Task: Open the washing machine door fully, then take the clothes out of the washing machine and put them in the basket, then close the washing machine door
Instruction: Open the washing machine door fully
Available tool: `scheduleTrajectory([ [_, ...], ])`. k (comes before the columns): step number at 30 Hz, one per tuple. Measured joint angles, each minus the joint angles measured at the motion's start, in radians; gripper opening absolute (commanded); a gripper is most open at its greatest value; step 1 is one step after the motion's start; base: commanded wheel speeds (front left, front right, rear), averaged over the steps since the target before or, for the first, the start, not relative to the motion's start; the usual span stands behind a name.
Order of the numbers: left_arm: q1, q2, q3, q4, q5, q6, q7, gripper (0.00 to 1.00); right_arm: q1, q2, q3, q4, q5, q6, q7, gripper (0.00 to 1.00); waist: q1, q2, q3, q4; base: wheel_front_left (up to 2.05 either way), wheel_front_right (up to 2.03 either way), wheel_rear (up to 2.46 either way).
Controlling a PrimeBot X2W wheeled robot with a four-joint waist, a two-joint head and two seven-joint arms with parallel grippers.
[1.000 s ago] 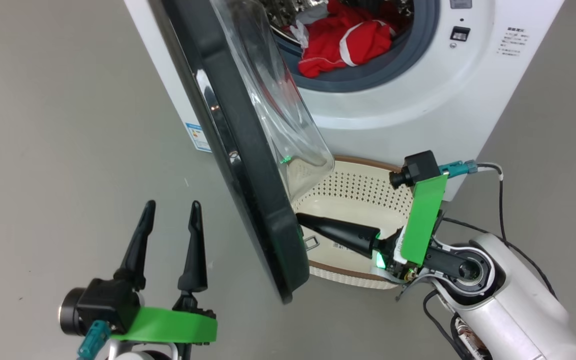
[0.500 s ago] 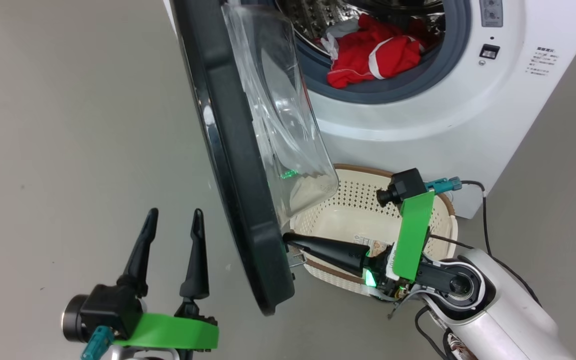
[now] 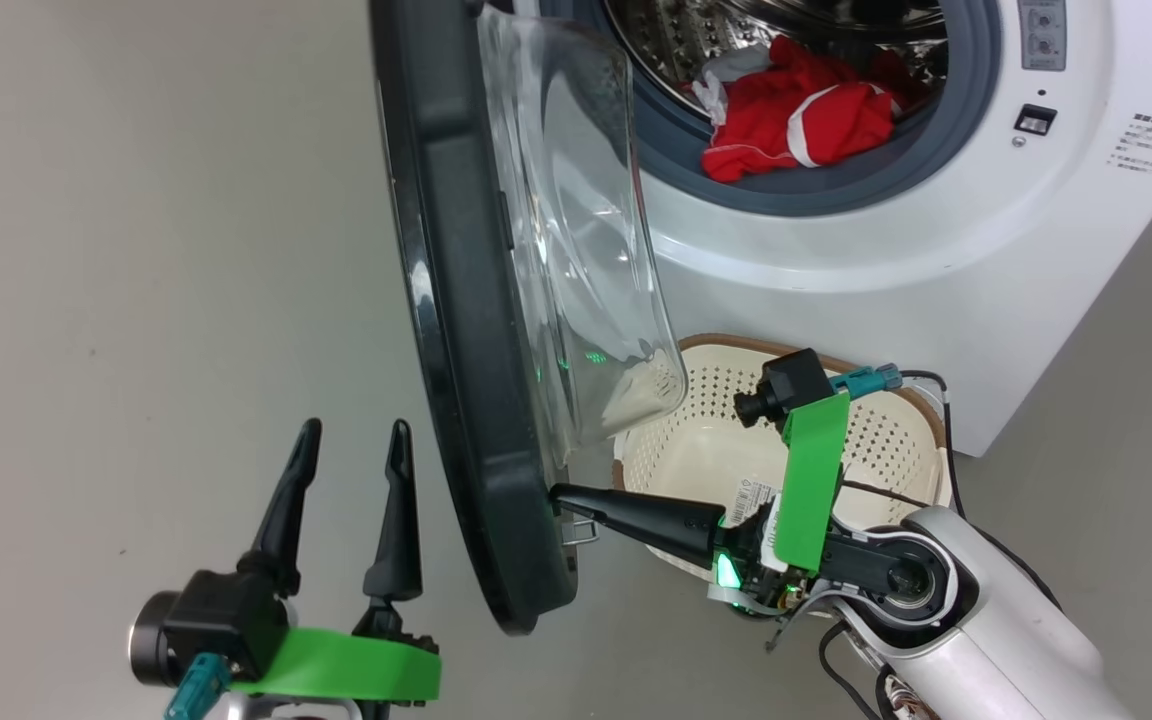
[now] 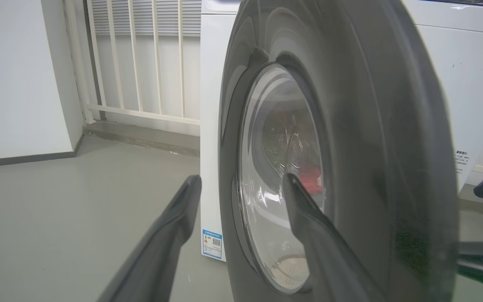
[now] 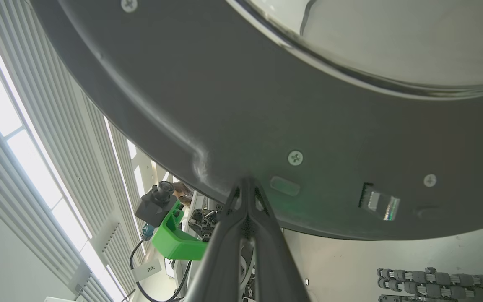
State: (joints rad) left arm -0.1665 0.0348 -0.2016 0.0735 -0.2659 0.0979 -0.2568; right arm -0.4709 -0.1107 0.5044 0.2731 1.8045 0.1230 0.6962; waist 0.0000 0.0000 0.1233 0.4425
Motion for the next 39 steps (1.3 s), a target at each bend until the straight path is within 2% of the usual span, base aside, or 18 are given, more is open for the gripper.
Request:
scheduleTrajectory([
  [10,0.005,0.0,-0.001,0.002,0.0,0.0,0.0,1.0,0.0,0.004,0.001,0.017,0.009,0.0,0.001,0.0,0.0,0.0,-0.007,0.03,0.0,0.0,0.0],
  [17,0.006,0.0,0.0,0.005,0.0,0.008,0.0,1.0,0.0,0.007,0.001,0.037,0.008,0.0,-0.001,0.0,0.0,0.0,-0.011,0.027,0.0,0.0,0.0],
  [24,0.007,0.0,0.004,0.006,0.0,0.007,0.0,1.0,-0.002,0.007,-0.001,0.046,-0.08,0.001,-0.088,0.0,0.0,0.0,-0.012,0.01,0.0,0.0,0.0],
  [25,0.007,0.0,0.004,0.006,0.0,0.007,0.0,1.0,-0.002,0.007,-0.007,0.044,-0.094,0.001,-0.114,0.29,0.0,0.0,-0.012,0.008,0.0,0.0,0.0],
  [27,0.007,0.0,0.006,0.006,0.0,0.007,0.0,1.0,-0.002,0.005,-0.016,0.04,-0.143,0.001,-0.168,0.57,0.0,0.0,-0.013,0.003,0.0,0.0,0.0],
  [28,0.008,0.0,0.007,0.006,0.0,0.007,0.0,1.0,-0.002,0.001,-0.019,0.037,-0.175,0.001,-0.202,0.87,0.0,0.0001,-0.013,0.001,0.0,0.0,0.0],
  [29,0.008,0.0,0.009,0.007,0.0,0.007,0.0,1.0,-0.002,-0.007,-0.019,0.036,-0.219,0.001,-0.242,1.0,0.0,0.0,-0.014,-0.001,0.0,0.0,0.0],
  [34,0.01,0.0,0.013,0.01,0.0,0.007,0.0,1.0,-0.006,-0.063,0.026,0.049,-0.504,0.001,-0.459,1.0,0.0,0.0,-0.019,-0.009,0.0,0.0,0.0],
  [39,0.034,0.0,0.027,0.02,0.003,0.006,0.0,1.0,-0.018,-0.08,0.077,0.138,-0.803,0.001,-0.711,1.0,0.0,0.0,-0.038,-0.016,0.0,0.0,0.0],
])
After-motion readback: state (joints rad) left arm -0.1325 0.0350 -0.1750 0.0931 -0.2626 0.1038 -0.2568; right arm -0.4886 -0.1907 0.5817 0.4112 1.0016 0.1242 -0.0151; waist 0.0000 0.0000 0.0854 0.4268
